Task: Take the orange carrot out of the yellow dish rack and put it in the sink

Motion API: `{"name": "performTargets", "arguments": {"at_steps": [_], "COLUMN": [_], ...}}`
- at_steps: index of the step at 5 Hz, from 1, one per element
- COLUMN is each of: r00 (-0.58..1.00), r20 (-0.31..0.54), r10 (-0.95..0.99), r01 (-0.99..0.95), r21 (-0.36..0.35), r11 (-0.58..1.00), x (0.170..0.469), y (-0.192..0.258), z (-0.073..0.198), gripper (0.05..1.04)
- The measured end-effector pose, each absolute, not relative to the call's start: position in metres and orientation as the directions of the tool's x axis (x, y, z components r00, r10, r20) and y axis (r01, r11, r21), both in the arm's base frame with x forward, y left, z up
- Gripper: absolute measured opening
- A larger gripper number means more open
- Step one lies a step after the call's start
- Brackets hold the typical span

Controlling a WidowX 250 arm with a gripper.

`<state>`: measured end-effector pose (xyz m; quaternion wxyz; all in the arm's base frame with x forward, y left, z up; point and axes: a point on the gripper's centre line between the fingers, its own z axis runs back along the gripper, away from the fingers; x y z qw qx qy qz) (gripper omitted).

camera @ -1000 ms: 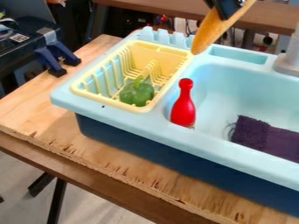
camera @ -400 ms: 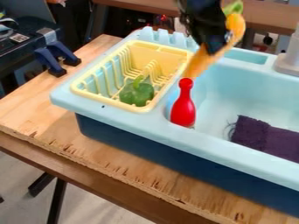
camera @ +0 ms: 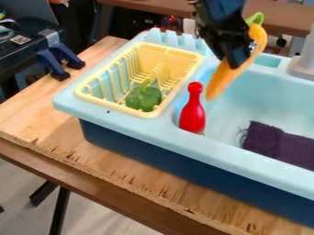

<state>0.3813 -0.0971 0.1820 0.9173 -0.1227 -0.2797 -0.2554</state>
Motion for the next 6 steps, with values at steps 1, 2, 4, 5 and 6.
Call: {"name": "performTargets", "arguments": {"at_steps": [1,2,4,5,6], "r00": [0.753,0.804,0.899,0.898,0.863], "r20": [0.557,0.526,0.372,0.374,0.461], "r10": [-0.350,-0.277,-0.232,-0.231,-0.209], "r01": [0.483,0.408,0.292,0.286,0.276], "r21": [-0.108,-0.150,-0.113,-0.100,-0.082], "r11": [0.869,0.901,0.950,0.953,0.958], "x": [0.383,0.382,0.378,0.378,0.380], "y": [-0.099,-0.090,-0.086,-0.086,-0.080], "z": [0.174,0.155,0.124,0.125,0.157], "gripper": [0.390,0.390,0.774,0.993,0.999]}}
